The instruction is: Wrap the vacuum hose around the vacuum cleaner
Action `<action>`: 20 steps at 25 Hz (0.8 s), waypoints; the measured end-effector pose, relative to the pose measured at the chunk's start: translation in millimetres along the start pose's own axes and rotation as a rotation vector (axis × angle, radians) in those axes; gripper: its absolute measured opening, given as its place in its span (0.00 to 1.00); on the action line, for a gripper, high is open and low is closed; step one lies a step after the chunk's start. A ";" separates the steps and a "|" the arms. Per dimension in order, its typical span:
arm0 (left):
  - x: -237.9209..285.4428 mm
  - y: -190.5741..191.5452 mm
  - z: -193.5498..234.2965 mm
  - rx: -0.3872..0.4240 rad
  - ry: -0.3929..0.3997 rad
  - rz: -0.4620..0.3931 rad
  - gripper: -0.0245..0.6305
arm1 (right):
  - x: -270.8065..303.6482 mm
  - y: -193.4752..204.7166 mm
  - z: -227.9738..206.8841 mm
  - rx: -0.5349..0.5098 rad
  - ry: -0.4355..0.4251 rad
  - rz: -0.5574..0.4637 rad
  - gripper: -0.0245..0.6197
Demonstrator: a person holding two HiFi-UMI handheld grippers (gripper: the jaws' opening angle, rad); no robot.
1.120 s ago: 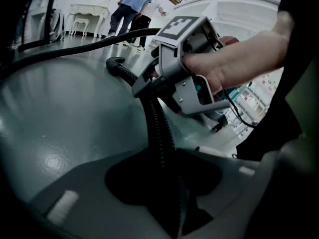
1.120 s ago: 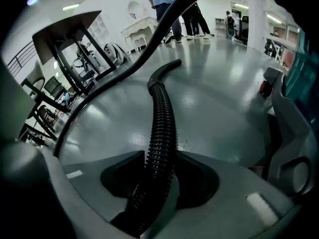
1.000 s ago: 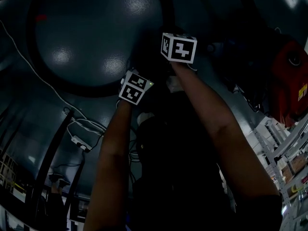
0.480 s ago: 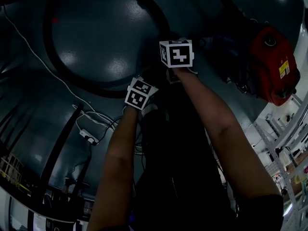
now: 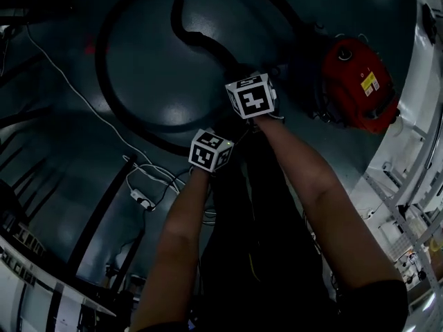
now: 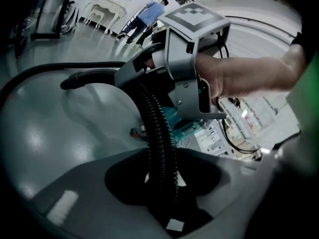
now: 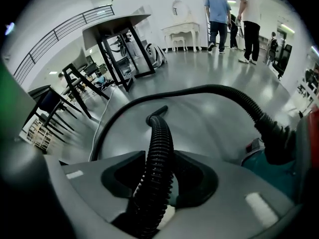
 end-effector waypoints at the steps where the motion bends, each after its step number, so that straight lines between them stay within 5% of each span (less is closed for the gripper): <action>1: -4.5 -7.3 -7.7 -0.001 0.007 -0.004 0.30 | -9.9 -7.2 1.2 -0.007 -0.007 -0.003 0.31; 20: -70.5 -117.4 -146.4 -0.048 0.141 -0.098 0.29 | -185.5 -108.2 3.2 -0.046 -0.017 -0.127 0.31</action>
Point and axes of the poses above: the fingertips, and each gripper's own axes: x forward along the fingers, z to its left, y out of its underside, the point moved 7 cm from there along -x, backward along the fingers, and after that the axes turned 8 degrees about -z, right-handed, at the moved point
